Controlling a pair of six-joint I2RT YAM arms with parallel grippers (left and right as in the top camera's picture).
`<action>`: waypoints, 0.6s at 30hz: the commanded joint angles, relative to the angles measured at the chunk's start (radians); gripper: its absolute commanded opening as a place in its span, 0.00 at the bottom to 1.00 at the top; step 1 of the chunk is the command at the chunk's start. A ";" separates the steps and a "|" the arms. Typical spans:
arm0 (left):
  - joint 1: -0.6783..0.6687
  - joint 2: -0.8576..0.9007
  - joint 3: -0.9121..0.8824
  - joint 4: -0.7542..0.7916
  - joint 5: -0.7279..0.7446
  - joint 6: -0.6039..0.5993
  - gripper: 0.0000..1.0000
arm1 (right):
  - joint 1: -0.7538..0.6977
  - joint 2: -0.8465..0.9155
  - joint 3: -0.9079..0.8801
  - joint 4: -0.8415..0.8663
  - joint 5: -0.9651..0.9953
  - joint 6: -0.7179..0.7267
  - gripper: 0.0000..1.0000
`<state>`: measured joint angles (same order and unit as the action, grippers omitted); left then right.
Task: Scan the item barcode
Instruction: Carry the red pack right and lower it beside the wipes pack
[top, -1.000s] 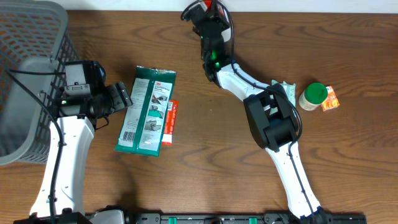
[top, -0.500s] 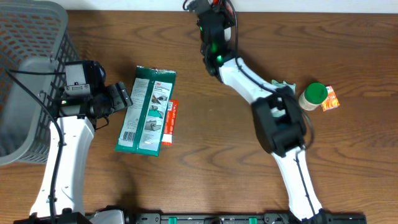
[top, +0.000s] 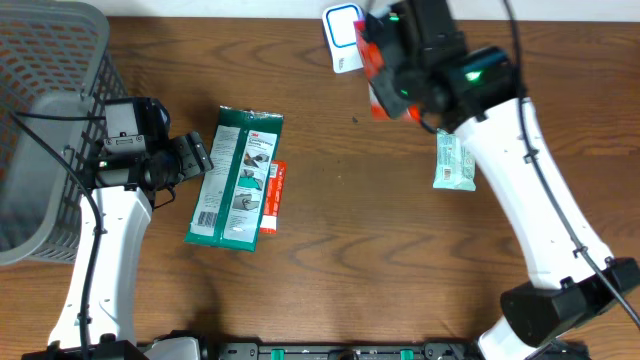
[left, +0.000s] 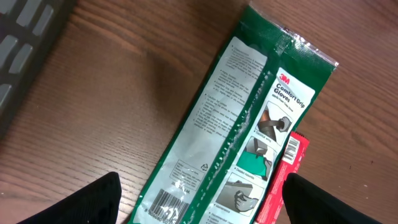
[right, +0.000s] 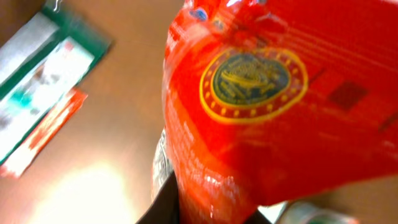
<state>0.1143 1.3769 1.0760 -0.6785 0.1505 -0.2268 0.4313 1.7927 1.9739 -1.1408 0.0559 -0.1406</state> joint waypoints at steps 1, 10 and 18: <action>0.002 0.002 0.005 -0.002 -0.010 0.021 0.83 | -0.094 0.030 -0.056 -0.109 -0.348 0.076 0.01; 0.002 0.002 0.005 -0.002 -0.010 0.021 0.84 | -0.201 0.031 -0.397 0.027 -0.404 0.076 0.01; 0.002 0.002 0.005 -0.002 -0.010 0.021 0.83 | -0.261 0.031 -0.665 0.301 -0.340 0.076 0.01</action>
<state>0.1143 1.3769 1.0760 -0.6785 0.1505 -0.2268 0.1947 1.8263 1.3739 -0.9073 -0.2913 -0.0753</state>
